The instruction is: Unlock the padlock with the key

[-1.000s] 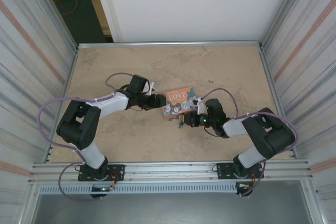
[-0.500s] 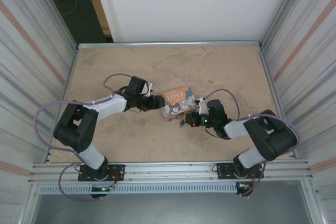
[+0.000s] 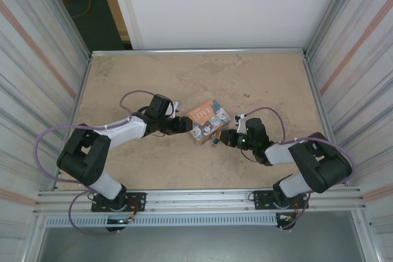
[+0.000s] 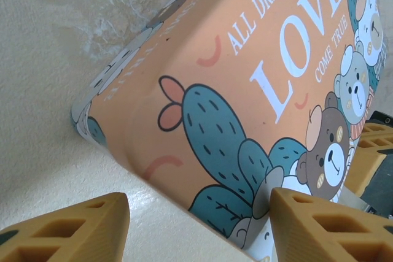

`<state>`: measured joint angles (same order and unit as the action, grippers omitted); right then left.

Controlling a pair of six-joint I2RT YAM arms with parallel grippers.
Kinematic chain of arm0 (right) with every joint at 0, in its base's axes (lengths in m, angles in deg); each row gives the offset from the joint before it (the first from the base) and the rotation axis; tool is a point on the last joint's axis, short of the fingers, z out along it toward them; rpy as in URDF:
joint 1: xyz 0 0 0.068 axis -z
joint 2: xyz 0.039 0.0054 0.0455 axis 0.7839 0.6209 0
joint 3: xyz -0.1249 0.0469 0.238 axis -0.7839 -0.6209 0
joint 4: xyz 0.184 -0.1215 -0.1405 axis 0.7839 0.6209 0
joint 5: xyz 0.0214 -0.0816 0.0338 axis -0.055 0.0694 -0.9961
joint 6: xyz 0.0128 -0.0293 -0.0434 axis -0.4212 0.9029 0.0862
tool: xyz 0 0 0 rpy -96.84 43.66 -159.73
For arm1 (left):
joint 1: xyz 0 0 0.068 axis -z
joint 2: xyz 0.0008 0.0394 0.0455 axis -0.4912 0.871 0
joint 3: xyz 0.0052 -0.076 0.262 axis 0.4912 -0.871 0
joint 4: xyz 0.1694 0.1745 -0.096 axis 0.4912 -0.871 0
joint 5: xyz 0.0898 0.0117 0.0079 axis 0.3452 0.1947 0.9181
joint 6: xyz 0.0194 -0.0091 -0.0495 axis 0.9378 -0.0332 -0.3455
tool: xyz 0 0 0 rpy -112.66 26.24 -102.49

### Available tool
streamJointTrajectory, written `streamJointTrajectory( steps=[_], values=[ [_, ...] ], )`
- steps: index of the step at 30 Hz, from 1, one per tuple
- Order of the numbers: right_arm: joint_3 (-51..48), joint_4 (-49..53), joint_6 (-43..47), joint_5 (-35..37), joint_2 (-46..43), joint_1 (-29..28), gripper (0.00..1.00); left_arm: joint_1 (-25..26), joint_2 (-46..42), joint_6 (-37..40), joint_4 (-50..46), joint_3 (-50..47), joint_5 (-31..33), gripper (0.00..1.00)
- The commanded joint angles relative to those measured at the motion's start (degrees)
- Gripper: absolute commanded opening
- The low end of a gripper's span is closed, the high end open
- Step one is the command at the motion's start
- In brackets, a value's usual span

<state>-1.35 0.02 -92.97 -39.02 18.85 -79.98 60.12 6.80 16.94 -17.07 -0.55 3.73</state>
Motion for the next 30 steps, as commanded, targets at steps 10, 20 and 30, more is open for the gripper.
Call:
streamJointTrajectory(
  steps=[10, 20, 30],
  values=[
    [1.0, -1.7, -5.6, 7.5, -3.1, 0.4, 0.00, 0.5, 0.3, 0.0, -7.1, -3.1, 4.6, 0.62],
    [2.1, 6.9, -2.5, 10.3, -8.2, 0.9, 0.00, 0.0, 0.7, 0.6, -7.7, -2.4, 5.2, 0.62],
    [6.5, 31.6, 6.1, 11.3, -23.5, 1.1, 0.00, -3.9, 3.8, 3.0, -9.0, 1.5, 4.0, 0.62]
  ],
)
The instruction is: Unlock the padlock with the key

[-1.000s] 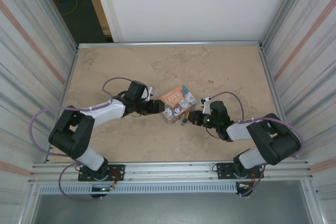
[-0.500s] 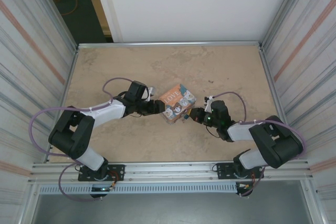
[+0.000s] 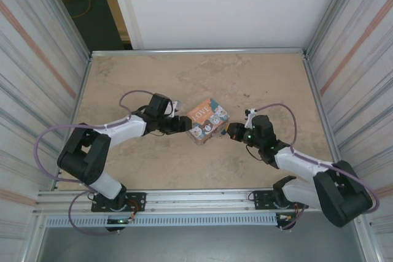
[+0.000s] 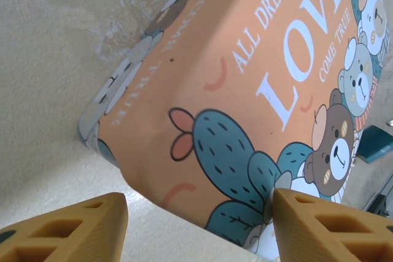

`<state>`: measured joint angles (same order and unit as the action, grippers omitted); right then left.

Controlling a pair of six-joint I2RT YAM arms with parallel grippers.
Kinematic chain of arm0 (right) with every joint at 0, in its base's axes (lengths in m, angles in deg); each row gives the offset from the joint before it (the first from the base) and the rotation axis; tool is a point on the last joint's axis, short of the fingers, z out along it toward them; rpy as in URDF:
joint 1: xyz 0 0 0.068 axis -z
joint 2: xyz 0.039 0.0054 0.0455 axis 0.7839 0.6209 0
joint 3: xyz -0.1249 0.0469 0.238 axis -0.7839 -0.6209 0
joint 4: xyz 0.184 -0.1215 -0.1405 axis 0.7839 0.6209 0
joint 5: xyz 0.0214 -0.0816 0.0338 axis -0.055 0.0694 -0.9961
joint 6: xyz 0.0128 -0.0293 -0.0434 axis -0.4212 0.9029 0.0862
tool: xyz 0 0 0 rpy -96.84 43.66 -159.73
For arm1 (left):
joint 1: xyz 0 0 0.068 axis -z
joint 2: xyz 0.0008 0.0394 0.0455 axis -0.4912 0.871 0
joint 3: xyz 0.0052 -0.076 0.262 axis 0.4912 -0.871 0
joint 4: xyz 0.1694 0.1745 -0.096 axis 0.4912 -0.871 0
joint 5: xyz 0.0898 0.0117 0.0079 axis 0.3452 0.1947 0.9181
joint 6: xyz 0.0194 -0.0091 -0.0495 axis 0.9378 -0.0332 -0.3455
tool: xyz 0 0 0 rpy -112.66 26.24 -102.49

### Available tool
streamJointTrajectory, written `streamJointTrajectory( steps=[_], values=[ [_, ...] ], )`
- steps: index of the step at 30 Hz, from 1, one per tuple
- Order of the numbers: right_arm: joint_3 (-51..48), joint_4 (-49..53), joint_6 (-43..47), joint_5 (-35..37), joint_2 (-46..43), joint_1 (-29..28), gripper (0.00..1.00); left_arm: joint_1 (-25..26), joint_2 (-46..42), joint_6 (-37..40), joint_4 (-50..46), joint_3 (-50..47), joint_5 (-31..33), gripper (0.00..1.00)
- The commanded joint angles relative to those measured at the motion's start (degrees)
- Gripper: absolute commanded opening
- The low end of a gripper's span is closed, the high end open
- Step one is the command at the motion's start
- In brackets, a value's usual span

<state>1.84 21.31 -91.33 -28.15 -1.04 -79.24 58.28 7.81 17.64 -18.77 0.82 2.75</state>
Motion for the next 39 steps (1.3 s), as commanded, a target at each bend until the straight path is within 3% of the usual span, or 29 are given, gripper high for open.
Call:
streamJointTrajectory(
  steps=[1, 8, 15, 24, 39],
  values=[
    [4.2, 13.5, 5.3, 0.4, -5.1, 0.3, 0.00, -2.5, 3.2, 2.6, -7.4, 0.7, 4.7, 0.62],
    [11.1, 35.6, 11.2, -0.4, -13.6, 0.0, 0.00, -4.7, 3.8, 4.3, -8.0, 4.1, 3.4, 0.63],
    [16.5, 51.7, 12.1, 0.6, -16.2, -3.4, 0.00, -5.6, -2.5, 5.4, -9.1, 3.5, 4.6, 0.63],
    [16.4, 54.1, 9.6, 4.0, -17.1, -9.8, 0.00, -7.5, -17.3, 6.3, -11.8, 0.4, 6.9, 0.65],
    [12.9, 47.7, 8.7, 1.8, -10.2, -11.9, 0.00, -8.1, -41.7, 11.3, -15.0, -9.3, 16.6, 0.76]
  ],
)
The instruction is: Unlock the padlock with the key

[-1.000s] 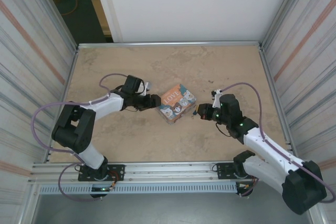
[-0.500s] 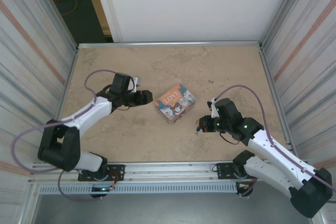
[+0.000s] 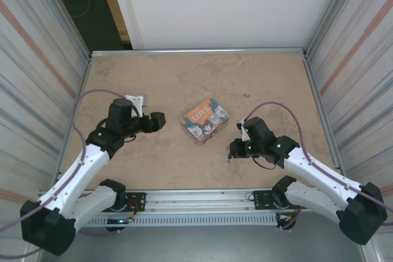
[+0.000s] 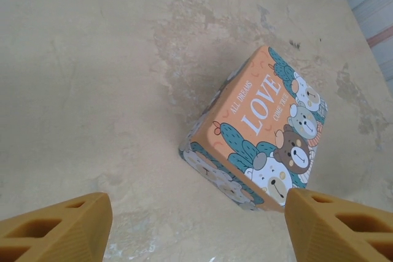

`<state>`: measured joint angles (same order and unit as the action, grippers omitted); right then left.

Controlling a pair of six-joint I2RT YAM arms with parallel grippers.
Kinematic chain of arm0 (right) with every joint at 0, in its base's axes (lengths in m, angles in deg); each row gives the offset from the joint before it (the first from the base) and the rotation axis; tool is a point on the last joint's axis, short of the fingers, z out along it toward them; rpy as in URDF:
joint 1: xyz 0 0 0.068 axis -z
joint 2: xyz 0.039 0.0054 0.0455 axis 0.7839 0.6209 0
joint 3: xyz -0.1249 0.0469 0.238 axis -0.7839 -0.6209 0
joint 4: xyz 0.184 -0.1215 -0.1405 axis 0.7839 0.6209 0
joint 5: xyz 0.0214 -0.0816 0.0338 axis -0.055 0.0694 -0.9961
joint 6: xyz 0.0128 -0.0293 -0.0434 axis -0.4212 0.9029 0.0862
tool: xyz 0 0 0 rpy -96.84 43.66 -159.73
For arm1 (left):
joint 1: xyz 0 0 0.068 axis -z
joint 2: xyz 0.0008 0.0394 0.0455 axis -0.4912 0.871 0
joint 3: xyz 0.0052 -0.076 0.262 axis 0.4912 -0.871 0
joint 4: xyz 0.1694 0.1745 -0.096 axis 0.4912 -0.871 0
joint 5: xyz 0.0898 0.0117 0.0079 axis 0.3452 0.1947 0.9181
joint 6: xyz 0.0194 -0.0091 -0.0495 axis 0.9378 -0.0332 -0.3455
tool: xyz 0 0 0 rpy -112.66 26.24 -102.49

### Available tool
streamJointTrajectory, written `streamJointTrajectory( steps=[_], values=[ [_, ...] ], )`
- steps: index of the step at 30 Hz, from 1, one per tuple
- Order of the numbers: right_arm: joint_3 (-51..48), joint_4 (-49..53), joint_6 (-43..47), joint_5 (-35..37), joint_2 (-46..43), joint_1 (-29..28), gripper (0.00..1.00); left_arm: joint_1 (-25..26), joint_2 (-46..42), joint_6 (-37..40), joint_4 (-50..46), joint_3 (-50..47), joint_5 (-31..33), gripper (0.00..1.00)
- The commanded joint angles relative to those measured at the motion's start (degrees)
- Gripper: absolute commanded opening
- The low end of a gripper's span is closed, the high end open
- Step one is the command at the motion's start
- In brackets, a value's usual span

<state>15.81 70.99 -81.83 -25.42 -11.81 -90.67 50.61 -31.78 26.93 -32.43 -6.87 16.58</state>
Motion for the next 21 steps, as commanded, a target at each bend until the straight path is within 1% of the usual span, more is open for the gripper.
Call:
streamJointTrajectory(
  steps=[1, 6, 14, 21],
  values=[
    [-1.3, -2.4, -0.8, -1.2, 1.0, -0.4, 0.00, -0.5, -2.9, 2.0, -1.4, -2.0, 3.0, 0.76],
    [-2.2, -5.0, -0.8, -3.3, 3.8, -0.5, 0.00, -0.7, -3.9, 1.9, -1.9, -2.7, 3.3, 0.77],
    [-3.3, -11.3, 0.1, -6.8, 13.2, -1.5, 0.00, -0.8, -3.4, 1.8, -1.6, -2.2, 3.1, 0.77],
    [-2.7, -14.0, 1.2, -7.9, 18.4, -1.6, 0.01, -0.9, -3.7, 1.4, -1.9, -1.9, 3.1, 0.77]
  ],
)
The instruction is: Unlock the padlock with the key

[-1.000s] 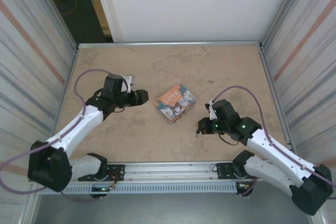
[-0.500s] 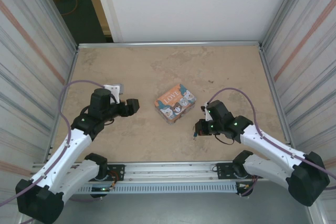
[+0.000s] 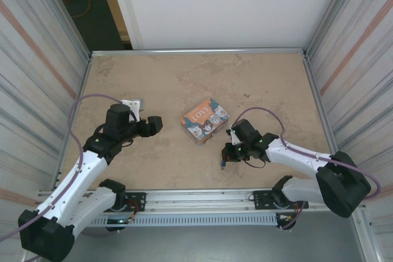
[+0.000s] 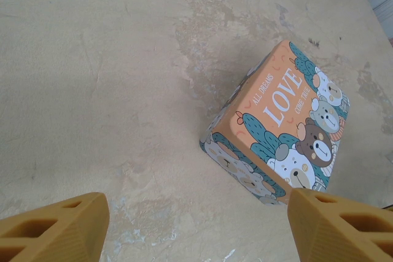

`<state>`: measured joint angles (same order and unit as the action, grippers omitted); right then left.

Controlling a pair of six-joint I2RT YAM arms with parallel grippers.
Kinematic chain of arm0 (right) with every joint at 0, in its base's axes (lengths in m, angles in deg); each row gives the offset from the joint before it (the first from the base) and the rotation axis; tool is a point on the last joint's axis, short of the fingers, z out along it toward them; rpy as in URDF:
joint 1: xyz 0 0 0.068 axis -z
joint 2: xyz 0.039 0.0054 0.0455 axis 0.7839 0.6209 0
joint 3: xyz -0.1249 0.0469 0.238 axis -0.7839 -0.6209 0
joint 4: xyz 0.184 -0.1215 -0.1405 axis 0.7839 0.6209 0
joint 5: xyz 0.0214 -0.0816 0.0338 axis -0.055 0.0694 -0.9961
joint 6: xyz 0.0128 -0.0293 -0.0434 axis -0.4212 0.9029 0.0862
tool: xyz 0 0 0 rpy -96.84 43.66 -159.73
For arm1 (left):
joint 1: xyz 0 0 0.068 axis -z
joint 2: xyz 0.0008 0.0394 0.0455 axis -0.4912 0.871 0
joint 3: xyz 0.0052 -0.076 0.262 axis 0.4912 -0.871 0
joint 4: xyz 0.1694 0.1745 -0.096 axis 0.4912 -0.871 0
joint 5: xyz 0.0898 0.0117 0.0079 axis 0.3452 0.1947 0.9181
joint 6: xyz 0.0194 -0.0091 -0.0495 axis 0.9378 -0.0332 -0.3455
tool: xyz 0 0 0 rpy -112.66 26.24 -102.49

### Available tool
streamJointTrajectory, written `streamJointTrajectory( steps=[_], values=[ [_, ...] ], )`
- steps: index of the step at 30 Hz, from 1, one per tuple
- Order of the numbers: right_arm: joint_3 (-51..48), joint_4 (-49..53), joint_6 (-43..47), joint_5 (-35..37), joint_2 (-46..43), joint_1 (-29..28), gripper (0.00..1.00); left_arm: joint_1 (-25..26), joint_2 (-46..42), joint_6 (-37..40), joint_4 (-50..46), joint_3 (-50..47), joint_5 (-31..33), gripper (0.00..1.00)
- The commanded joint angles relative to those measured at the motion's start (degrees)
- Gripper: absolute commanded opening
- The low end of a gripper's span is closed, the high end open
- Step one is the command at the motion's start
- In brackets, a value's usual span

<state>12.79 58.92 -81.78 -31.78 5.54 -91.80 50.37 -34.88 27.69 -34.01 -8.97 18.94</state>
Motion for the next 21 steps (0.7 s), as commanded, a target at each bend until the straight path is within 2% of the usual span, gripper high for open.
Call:
streamJointTrajectory(
  steps=[1, 11, 16, 21],
  values=[
    [0.4, -2.0, 1.3, -1.5, 1.4, -0.4, 0.03, -0.6, -0.8, 0.6, -0.4, 0.2, 0.7, 0.77],
    [1.2, 0.0, 2.1, 1.1, 0.4, -0.4, 0.20, -0.6, -1.7, 0.7, -0.8, 0.2, 1.6, 0.78],
    [3.0, 4.2, 3.4, 3.3, -3.3, -0.4, 0.32, -0.7, -2.0, 0.9, -0.5, 0.1, 2.3, 0.78],
    [4.4, 8.0, 3.9, 6.1, -8.2, -0.3, 0.38, -0.8, -2.8, 0.8, -0.4, 0.0, 3.1, 0.78]
  ],
)
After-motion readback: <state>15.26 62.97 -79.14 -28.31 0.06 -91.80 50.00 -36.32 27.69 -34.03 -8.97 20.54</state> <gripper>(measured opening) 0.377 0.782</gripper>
